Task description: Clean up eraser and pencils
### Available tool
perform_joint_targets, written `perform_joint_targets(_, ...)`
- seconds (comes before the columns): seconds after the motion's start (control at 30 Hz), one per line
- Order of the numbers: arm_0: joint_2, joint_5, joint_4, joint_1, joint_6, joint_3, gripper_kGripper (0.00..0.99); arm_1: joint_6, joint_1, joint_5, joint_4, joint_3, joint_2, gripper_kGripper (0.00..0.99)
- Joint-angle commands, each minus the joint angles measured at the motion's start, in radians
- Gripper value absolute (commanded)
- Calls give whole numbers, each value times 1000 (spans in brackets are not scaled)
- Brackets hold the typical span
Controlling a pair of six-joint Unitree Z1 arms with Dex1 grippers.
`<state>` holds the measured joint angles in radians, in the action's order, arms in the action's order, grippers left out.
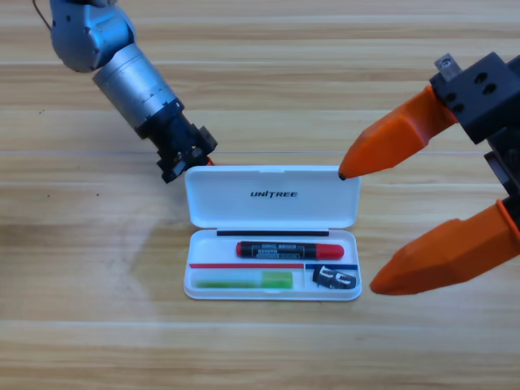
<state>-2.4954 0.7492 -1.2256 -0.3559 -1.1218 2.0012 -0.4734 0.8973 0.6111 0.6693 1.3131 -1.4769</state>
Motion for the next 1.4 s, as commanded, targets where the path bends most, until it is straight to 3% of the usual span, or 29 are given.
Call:
perform_joint_targets(0.03, 40, 10, -3, -23, -4, -48, 0, 3, -18, 7, -19, -18, -46, 946)
perform_joint_targets(0.47, 96, 16, 3, -71, 14, -87, 0, 3, -18, 7, -19, -18, -48, 946)
perform_joint_targets(1.4, 67, 12, 146, -118, 22, -249, 0, 3, -12, 7, -19, -20, -53, 946)
